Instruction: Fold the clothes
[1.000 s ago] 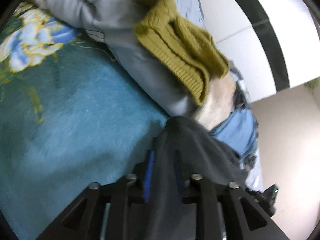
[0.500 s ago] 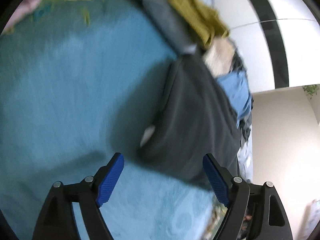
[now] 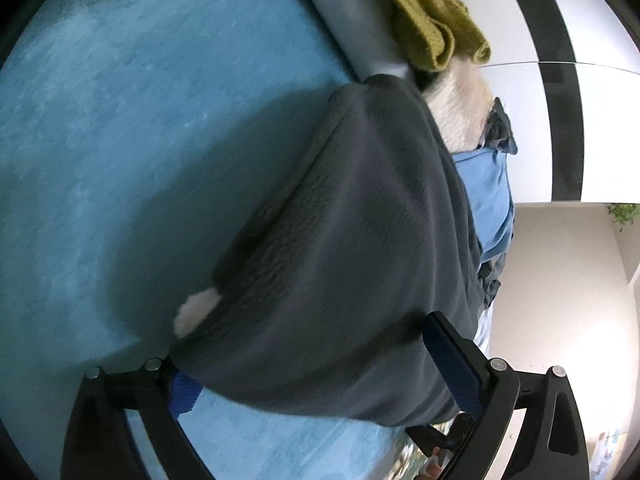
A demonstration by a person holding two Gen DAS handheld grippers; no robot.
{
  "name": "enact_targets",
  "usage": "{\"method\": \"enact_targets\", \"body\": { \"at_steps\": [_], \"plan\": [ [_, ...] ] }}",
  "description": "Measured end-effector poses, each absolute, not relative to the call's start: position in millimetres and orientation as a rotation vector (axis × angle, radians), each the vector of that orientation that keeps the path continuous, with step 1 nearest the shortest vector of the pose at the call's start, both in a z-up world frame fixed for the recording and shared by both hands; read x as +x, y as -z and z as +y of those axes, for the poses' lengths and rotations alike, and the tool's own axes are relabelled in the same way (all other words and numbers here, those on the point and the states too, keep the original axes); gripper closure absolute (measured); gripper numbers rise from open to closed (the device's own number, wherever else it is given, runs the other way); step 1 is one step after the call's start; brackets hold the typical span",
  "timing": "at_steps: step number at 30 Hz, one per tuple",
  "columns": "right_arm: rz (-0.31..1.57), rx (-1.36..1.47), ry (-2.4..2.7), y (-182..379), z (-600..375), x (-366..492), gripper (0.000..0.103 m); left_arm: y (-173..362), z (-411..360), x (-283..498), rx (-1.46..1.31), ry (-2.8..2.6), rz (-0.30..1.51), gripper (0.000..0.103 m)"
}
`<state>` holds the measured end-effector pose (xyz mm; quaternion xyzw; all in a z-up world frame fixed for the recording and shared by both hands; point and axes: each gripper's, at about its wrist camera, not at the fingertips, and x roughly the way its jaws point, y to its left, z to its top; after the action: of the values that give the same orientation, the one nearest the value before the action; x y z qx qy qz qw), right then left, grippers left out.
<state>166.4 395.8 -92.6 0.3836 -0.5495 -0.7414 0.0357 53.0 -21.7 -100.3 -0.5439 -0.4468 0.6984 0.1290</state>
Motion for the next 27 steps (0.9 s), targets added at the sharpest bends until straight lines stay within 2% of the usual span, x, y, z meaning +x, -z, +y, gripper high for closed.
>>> {"method": "enact_targets", "body": {
  "at_steps": [4,8,14,19,20,22,24,27],
  "plan": [
    [-1.644,1.168,2.333,90.0,389.1,151.5,0.005,95.9,-21.0,54.5,-1.491,-2.023,-1.307,0.005],
    [-1.733,1.107,2.318,93.1,393.8,146.8,0.005,94.0,-23.6,46.2,-1.438,-2.049,-1.298,0.005],
    [-1.710,1.121,2.325,92.8,393.7,144.9,0.005,96.9,-28.1,38.5,-1.434,-2.084,-1.255,0.005],
    [-1.752,1.110,2.320,91.9,396.3,141.0,0.007,91.6,-38.2,33.0,-1.421,-2.096,-1.248,0.022],
    [-1.766,1.102,2.317,91.3,397.0,140.3,0.009,91.1,-40.6,34.2,-1.412,-2.094,-1.272,0.024],
    [-1.797,1.092,2.307,90.9,397.2,140.8,0.017,90.0,-41.3,34.3,-1.406,-2.094,-1.303,0.034],
    [-1.823,1.092,2.298,90.0,396.2,141.9,0.044,87.4,-39.4,35.9,-1.407,-2.108,-1.311,0.042],
    [-1.842,1.107,2.288,86.1,396.4,139.3,0.048,79.8,-36.0,39.0,-1.429,-2.152,-1.290,0.052]
  ]
}}
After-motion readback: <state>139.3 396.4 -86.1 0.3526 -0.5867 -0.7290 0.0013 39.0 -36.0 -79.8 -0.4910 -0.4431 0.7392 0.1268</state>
